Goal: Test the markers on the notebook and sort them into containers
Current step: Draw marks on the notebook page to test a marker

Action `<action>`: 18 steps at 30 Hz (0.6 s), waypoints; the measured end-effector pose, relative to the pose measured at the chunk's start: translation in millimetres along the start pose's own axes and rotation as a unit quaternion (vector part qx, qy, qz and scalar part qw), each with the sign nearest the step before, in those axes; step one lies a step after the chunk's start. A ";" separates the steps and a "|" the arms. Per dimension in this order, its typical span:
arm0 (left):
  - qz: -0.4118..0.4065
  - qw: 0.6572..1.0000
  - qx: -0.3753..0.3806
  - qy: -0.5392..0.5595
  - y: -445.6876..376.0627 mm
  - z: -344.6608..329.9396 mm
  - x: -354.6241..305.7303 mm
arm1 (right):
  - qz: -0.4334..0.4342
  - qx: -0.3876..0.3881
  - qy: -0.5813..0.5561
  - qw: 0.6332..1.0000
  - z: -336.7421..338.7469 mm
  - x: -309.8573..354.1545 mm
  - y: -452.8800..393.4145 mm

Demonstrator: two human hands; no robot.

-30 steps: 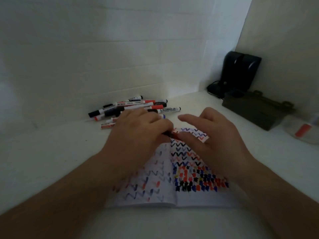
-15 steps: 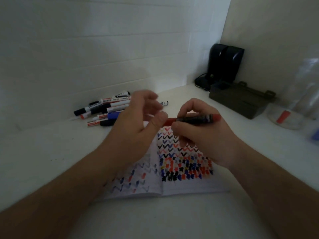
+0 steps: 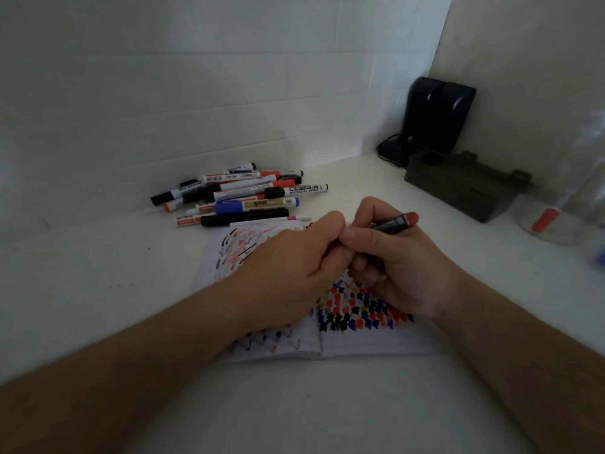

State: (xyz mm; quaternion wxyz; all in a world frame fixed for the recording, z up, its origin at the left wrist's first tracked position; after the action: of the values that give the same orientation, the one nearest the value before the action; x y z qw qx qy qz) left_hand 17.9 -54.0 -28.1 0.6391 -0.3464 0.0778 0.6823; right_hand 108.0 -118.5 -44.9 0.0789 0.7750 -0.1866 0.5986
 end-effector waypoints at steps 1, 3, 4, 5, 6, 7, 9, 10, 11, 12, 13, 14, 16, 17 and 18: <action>0.006 1.000 0.005 0.007 -0.1 -0.2 0.8 | 0.000 0.008 -0.003 1.000 -0.9 1.1 0.5; 0.024 0.999 0.013 0.023 -0.6 0.9 2.4 | 0.007 0.020 -0.004 1.000 -1.4 6.6 2.2; 0.032 0.999 0.019 0.030 -0.8 1.9 3.1 | 0.013 0.027 0.001 1.000 -1.4 9.6 2.9; 0.036 0.998 0.023 0.037 -1.5 2.9 3.4 | 0.020 0.033 0.012 0.999 -2.0 11.9 3.6; 0.041 0.998 0.030 0.043 -1.6 3.1 3.8 | 0.028 0.038 0.030 0.998 -2.6 14.2 4.0; 0.053 0.997 0.041 0.045 -1.4 2.0 5.3 | 0.032 0.039 0.052 0.997 -2.9 16.6 4.3; 0.090 0.993 0.066 0.039 0.4 -1.3 10.5 | 0.038 0.038 0.087 0.995 -0.3 27.2 4.1; 0.102 0.991 0.077 0.034 1.7 -3.2 12.6 | 0.042 0.033 0.090 0.994 4.6 36.4 4.1; 0.107 0.990 0.087 0.022 3.8 -5.0 13.2 | 0.046 0.021 0.085 0.995 12.5 47.4 5.4; 0.103 0.990 0.101 -0.003 6.2 -7.4 11.7 | 0.048 0.007 0.076 0.996 21.2 58.6 9.1; 0.091 0.988 0.116 -0.043 7.8 -9.8 9.0 | 0.049 -0.003 0.069 0.996 29.0 68.1 14.9; 0.072 0.985 0.128 -0.092 8.8 -12.3 5.4 | 0.044 -0.010 0.069 0.997 35.5 71.7 22.5; 0.025 0.974 0.134 -0.181 8.9 -17.5 -0.7 | 0.004 -0.011 0.098 0.995 41.5 57.1 42.9; 0.006 0.970 0.128 -0.207 8.3 -19.7 -2.1 | -0.023 -0.004 0.126 0.992 41.2 42.5 54.4; -0.005 0.968 0.122 -0.221 7.6 -21.2 -2.9 | -0.038 0.000 0.156 0.987 38.8 29.7 64.3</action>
State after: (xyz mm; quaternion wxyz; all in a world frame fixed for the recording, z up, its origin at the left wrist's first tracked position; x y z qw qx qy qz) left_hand 18.6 -69.3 -44.9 0.6814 -0.1071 0.0155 0.7238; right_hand 124.5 -196.7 -33.5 0.1292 0.6790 -0.1426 0.7085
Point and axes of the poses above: each hand's wrist, its own y-axis away from the middle knuckle, its own z-axis out of the back of the hand, x = y × z, the point moved 8 cm from there along -y, towards the middle knuckle, and after that the axes turned 1 degree about -x, right-handed, at the moved point
